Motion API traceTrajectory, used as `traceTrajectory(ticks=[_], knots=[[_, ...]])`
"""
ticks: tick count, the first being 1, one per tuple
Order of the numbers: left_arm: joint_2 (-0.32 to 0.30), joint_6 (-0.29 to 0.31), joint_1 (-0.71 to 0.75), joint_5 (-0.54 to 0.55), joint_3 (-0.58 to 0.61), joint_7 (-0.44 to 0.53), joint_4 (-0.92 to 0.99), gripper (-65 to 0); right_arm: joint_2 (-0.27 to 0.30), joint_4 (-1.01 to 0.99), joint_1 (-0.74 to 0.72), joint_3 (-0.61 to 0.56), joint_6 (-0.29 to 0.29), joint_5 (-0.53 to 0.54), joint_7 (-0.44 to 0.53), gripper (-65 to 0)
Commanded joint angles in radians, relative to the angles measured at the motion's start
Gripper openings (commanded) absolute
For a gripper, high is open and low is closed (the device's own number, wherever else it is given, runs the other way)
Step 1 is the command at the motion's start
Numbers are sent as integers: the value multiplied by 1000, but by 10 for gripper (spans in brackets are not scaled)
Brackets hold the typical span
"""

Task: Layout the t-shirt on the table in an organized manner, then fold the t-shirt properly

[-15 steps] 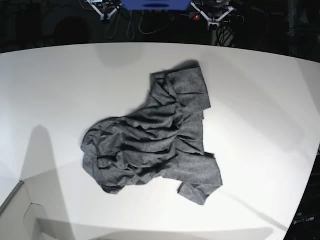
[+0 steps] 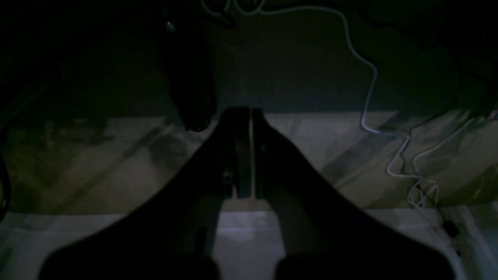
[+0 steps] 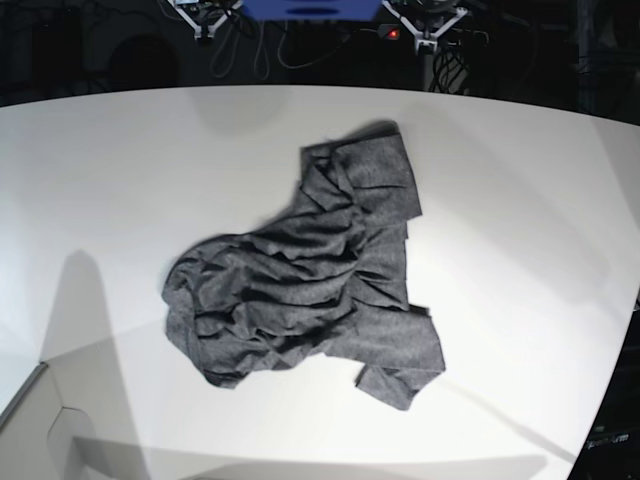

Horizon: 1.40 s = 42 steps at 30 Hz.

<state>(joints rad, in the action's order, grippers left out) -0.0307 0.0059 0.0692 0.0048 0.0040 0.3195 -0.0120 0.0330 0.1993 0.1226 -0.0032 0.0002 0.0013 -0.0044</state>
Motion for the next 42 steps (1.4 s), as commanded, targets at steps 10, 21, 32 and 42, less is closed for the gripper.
traceTrajectory(ticks=[10, 21, 32, 42], knots=[[-5, -4, 5, -4, 3, 8, 1, -648, 2, 4, 2, -2, -6, 4, 2, -650], [-36, -4, 96, 2, -3, 16, -1, -649, 17, 141, 139, -4, -6, 4, 5, -650], [-91, -5, 344, 4, -5, 10, -426, -649, 77, 607, 407, 6, -6, 4, -4, -650], [-110, -8, 593, 4, -5, 10, -902, -649, 106, 1198, 667, 180, -4, 4, -3, -650]])
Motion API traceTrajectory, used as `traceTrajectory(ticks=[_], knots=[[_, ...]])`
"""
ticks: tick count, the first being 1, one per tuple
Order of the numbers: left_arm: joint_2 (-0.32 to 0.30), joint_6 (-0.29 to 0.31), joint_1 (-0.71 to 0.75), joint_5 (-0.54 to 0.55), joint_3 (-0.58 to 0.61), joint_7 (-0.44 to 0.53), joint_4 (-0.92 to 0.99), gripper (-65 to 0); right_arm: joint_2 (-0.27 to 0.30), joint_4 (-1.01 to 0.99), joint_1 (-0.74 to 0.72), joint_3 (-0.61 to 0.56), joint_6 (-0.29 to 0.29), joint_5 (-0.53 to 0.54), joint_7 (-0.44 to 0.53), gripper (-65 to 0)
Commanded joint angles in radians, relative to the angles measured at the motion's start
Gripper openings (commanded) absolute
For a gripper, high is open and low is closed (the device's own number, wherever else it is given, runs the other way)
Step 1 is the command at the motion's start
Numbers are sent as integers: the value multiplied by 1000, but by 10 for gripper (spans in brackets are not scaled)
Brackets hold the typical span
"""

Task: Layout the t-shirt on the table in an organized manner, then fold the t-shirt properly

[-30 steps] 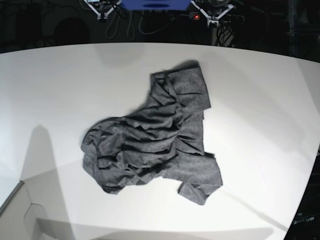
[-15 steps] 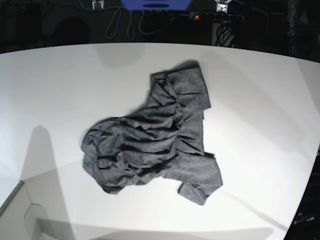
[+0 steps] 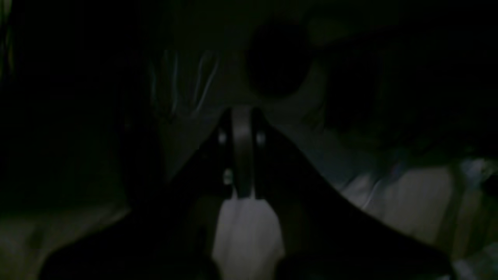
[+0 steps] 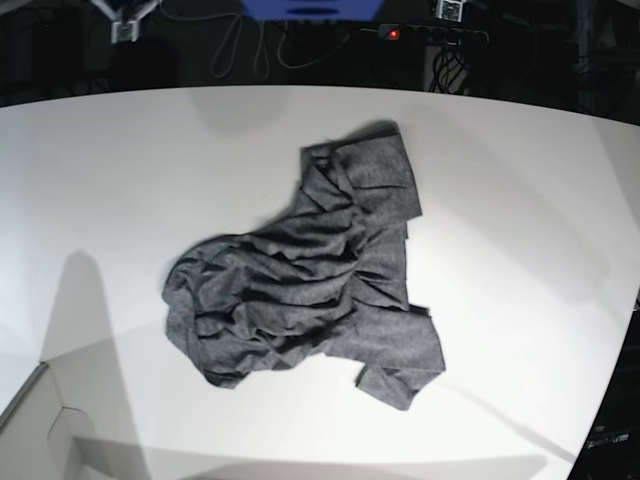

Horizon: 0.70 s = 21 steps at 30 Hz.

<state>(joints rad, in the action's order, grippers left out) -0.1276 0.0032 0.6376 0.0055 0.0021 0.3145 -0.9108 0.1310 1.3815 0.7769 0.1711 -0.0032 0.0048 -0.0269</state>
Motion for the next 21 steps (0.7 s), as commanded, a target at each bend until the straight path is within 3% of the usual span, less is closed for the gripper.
traceTrajectory(ticks=[1, 12, 15, 19, 21], knots=[[-14, -6, 51, 3, -3, 15, -57, -649, 8, 66, 28, 20, -1, 1, 18, -650], [1, -9, 264, 21, -4, 12, -546, -646, 9, 433, -10, 91, -1, -2, -12, -650], [7, -9, 294, 97, -4, -44, -654, -646, 9, 537, -75, 84, -2, -2, -113, -650], [1, -9, 298, 202, -11, -194, -795, -646, 9, 599, -221, 46, -4, -2, -285, -650], [4, -9, 296, 239, -52, -266, -858, -645, 9, 602, -290, 20, -4, -2, -364, -617]])
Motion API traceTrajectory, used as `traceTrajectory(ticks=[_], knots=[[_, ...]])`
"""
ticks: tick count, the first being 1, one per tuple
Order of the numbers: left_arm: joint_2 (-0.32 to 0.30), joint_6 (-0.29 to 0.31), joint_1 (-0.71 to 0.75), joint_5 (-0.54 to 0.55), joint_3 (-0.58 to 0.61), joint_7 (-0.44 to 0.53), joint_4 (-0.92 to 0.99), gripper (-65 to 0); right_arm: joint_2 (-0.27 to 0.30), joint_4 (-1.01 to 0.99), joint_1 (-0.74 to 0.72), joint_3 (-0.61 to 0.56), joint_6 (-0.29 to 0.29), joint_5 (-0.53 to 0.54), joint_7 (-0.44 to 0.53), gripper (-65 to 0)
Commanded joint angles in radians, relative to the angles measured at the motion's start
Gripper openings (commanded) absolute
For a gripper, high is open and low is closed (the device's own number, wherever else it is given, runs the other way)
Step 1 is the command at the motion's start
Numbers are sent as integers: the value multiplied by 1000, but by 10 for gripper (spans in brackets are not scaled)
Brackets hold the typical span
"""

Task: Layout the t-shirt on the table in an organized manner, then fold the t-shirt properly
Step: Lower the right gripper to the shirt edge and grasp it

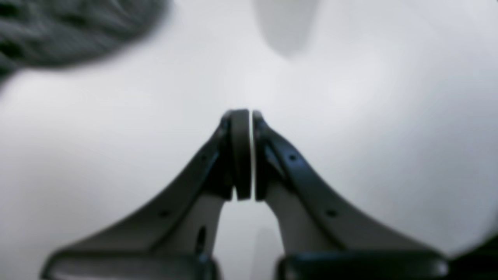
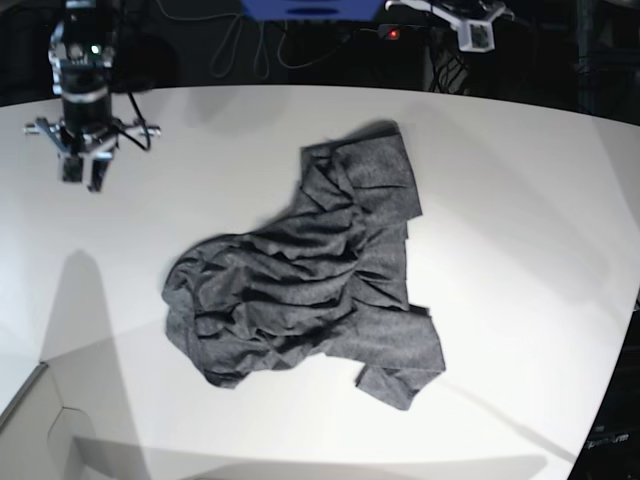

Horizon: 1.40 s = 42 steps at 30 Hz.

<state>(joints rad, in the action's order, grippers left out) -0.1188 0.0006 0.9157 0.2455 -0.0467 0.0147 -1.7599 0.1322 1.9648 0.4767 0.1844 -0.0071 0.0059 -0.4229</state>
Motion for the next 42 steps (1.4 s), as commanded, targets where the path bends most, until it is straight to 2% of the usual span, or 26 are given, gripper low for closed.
traceTrajectory(ticks=[1, 4, 6, 10, 13, 14, 17, 21, 27, 31, 36, 42], knots=[[0, -6, 15, 13, -29, -12, -38, -645, 8, 18, -23, -9, 0, -4, -4, -591], [-2, -6, -39, 50, -91, -147, -113, -644, 8, 17, -108, -58, 0, -4, -92, -485], [-6, 0, -105, 71, -147, -272, -151, -613, 8, 8, -171, -99, 0, -4, -143, -392], [-6, 3, -274, 120, -270, -520, -179, -432, 8, -55, -304, -196, 0, -4, -204, -263], [-8, 5, -393, 154, -345, -664, -179, -317, -4, -172, -418, -217, 0, -4, -228, -231], [-14, 5, -430, 154, -361, -704, -179, -296, -22, -226, -457, -216, 0, -4, -228, -231], [-52, 5, -510, 154, -368, -776, -174, -288, -39, -399, -571, -214, 0, -5, -222, -231], [-65, 5, -545, 154, -378, -809, -182, -288, -30, -565, -686, -214, 0, -5, -209, -231], [-52, 5, -499, 154, -379, -801, -185, -288, 30, -767, -795, -216, 0, -5, -80, -229], [-6, 5, -473, 153, -381, -800, -183, -288, 60, -908, -832, -214, 0, -5, -15, -230], [32, 5, -468, 153, -381, -800, -183, -288, 63, -890, -780, -214, 0, -2, 22, -232], [64, 5, -487, 153, -371, -801, -183, -288, 60, -683, -691, -214, 0, -2, 14, -227]])
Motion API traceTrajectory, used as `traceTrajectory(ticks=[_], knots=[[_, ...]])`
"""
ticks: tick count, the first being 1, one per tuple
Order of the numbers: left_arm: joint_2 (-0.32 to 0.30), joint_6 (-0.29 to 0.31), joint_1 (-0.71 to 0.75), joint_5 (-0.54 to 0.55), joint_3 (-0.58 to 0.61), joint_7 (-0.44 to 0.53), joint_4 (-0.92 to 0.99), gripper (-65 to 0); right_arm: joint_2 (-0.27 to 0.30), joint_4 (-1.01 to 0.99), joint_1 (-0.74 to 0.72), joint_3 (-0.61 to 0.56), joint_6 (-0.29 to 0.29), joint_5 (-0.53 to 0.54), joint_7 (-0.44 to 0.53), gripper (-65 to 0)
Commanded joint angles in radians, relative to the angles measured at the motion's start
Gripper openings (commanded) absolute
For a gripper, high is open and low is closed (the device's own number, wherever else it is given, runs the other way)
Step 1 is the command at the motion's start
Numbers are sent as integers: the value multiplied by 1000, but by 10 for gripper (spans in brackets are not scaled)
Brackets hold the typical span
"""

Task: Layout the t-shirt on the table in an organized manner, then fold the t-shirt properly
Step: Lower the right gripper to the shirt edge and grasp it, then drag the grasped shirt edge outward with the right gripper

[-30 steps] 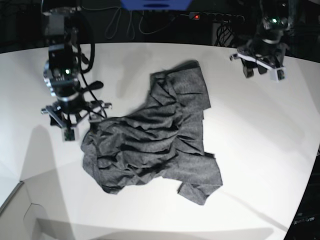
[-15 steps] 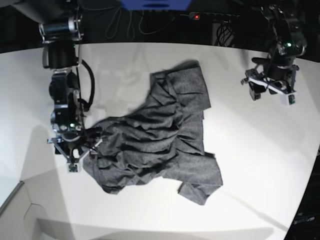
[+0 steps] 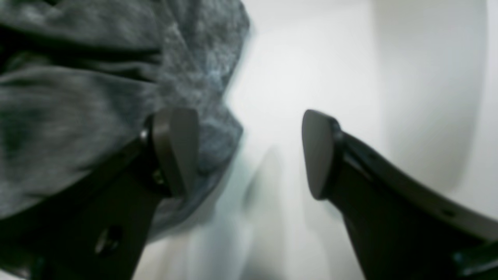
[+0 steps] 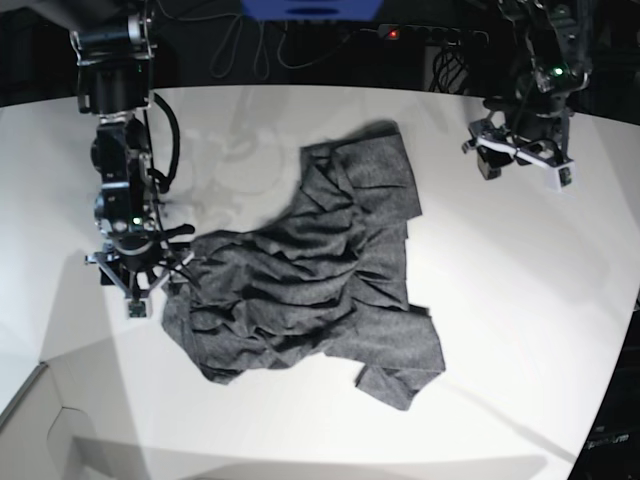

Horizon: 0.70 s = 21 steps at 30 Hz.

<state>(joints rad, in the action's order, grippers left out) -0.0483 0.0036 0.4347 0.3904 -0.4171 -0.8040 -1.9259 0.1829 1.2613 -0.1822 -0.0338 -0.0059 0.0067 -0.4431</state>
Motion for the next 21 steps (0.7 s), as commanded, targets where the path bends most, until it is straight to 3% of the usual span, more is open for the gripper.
traceTrajectory(ticks=[1, 6, 17, 19, 21], knots=[[-5, 2, -14, 8, -3, 11, -17, -288, 10, 56, -17, 4, -1, -3, 34, -227], [8, 2, -27, 8, -1, 10, -17, -288, 8, 117, 10, 1, -1, -1, -4, -227], [6, 2, -23, 8, -7, 8, -16, -288, -38, -73, -43, -1, -3, -1, -4, -239], [6, 2, -23, 8, -7, 8, -13, -288, -38, -73, -41, -1, -3, -1, -4, -286], [5, 2, -21, 8, -7, 8, -10, -288, -38, -73, -38, -1, -3, -1, -4, -388]])
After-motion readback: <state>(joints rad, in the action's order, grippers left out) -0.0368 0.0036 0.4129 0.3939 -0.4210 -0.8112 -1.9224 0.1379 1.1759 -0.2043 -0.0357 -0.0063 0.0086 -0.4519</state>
